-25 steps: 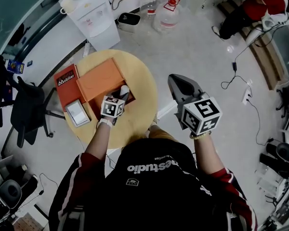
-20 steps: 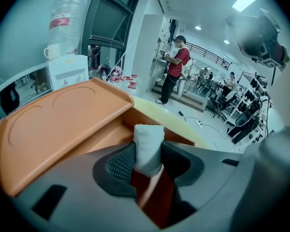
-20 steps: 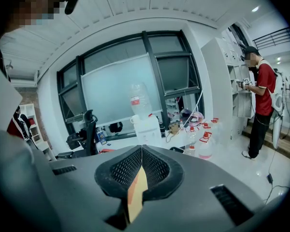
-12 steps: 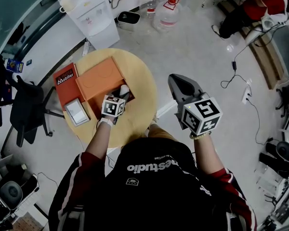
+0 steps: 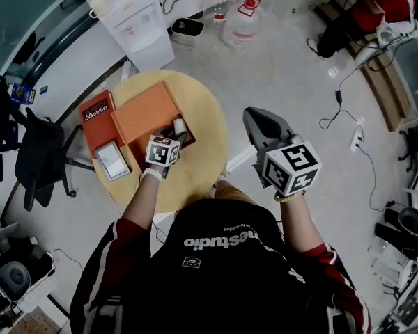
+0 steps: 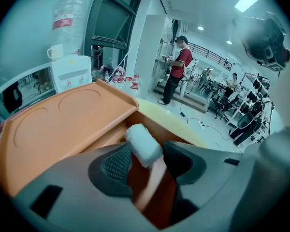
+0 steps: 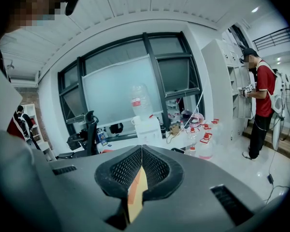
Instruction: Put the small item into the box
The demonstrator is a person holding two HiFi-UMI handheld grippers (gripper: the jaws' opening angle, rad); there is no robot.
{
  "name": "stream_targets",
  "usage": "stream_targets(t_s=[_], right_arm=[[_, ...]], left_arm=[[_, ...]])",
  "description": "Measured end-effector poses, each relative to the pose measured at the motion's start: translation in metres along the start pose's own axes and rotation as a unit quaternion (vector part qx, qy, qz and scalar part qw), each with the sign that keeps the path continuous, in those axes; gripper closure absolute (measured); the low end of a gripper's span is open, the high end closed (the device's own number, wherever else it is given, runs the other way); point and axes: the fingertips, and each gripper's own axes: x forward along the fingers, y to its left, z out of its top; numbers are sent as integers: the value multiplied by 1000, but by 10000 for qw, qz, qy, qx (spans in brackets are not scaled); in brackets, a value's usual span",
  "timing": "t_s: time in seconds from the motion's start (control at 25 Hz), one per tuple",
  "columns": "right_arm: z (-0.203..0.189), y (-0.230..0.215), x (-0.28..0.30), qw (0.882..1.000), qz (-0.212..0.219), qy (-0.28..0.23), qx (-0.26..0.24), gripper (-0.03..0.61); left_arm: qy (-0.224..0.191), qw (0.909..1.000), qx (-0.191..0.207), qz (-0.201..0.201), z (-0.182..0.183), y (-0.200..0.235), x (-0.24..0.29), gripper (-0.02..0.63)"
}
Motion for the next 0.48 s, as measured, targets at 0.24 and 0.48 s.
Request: stream_targets(t_s=[0.24,0.48], right_arm=[[0,6,-4,10000,18,-31,-40,551],[6,12,-8,9999,68,-110,-67,551]], left_arm=[[-73,10000,38,39,4,2,-8,403],[-118,9998,76,105,11,4,-17,403]])
